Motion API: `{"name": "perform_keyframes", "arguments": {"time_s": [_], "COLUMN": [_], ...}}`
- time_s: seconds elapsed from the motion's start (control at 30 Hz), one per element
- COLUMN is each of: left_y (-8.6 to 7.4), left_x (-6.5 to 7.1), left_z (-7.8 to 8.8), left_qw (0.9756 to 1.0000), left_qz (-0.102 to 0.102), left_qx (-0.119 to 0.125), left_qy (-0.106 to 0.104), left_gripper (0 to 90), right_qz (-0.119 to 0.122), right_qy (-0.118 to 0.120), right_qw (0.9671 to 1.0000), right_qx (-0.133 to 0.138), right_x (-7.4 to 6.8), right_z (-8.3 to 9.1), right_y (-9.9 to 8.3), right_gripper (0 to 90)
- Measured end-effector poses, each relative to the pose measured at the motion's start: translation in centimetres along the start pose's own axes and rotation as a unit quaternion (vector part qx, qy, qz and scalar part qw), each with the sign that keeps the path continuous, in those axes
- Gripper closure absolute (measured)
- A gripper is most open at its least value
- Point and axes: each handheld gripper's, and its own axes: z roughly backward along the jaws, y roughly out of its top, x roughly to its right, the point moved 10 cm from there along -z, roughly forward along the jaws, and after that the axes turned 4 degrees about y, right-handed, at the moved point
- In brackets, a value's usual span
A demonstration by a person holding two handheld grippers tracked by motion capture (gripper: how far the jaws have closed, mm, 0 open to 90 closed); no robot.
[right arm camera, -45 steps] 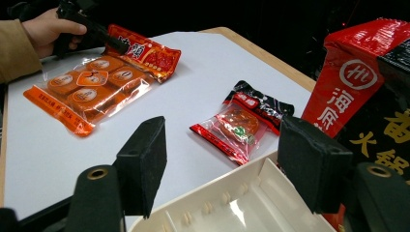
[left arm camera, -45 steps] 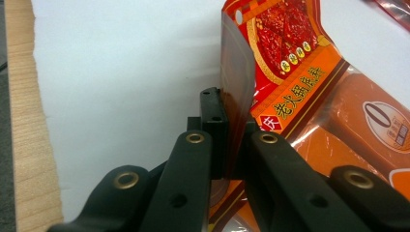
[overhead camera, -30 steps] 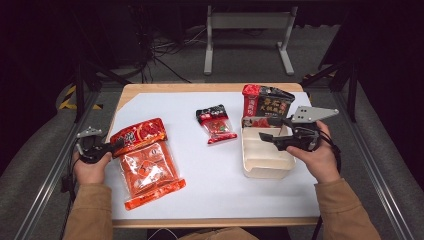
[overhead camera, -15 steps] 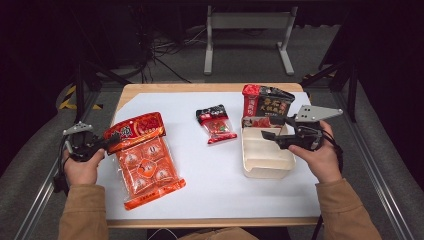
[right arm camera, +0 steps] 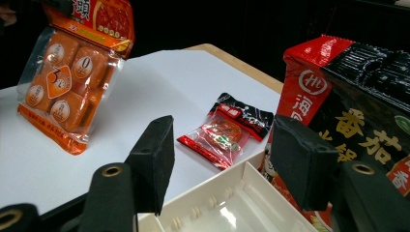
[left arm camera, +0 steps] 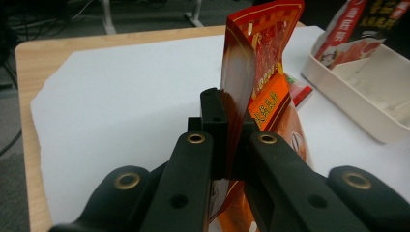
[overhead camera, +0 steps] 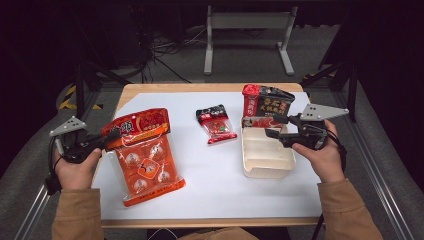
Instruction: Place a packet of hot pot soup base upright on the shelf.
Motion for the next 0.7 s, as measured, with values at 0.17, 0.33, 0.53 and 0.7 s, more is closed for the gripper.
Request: {"name": "perform_keyframes", "arguments": {"time_s": [0.17, 0.33, 0.53, 0.7], "left_y": [1.1, 1.7, 2.9, 3.7], "left_x": [1.9, 3.2, 5.8, 8.7], "left_z": [0.9, 1.5, 2.8, 4.0], "left_qw": [0.9996, 0.9988, 0.9955, 0.9904], "left_qz": [-0.020, -0.036, -0.081, -0.121], "left_qx": [0.012, 0.022, 0.038, 0.050], "left_qy": [-0.015, -0.024, -0.032, -0.046], "left_gripper": [90.0, 90.0, 90.0, 90.0], "right_qz": [-0.002, -0.008, -0.013, -0.015], "right_qy": [-0.003, -0.003, 0.005, 0.013], "right_qw": [1.0000, 0.9999, 0.9999, 0.9997], "right_qx": [0.005, 0.010, 0.008, 0.017], "right_x": [0.2, 0.3, 0.2, 0.1], "right_z": [0.2, 0.4, 0.3, 0.2], "right_y": [0.1, 0.2, 0.1, 0.1], "right_gripper": [41.5, 41.6, 41.0, 41.0]}}
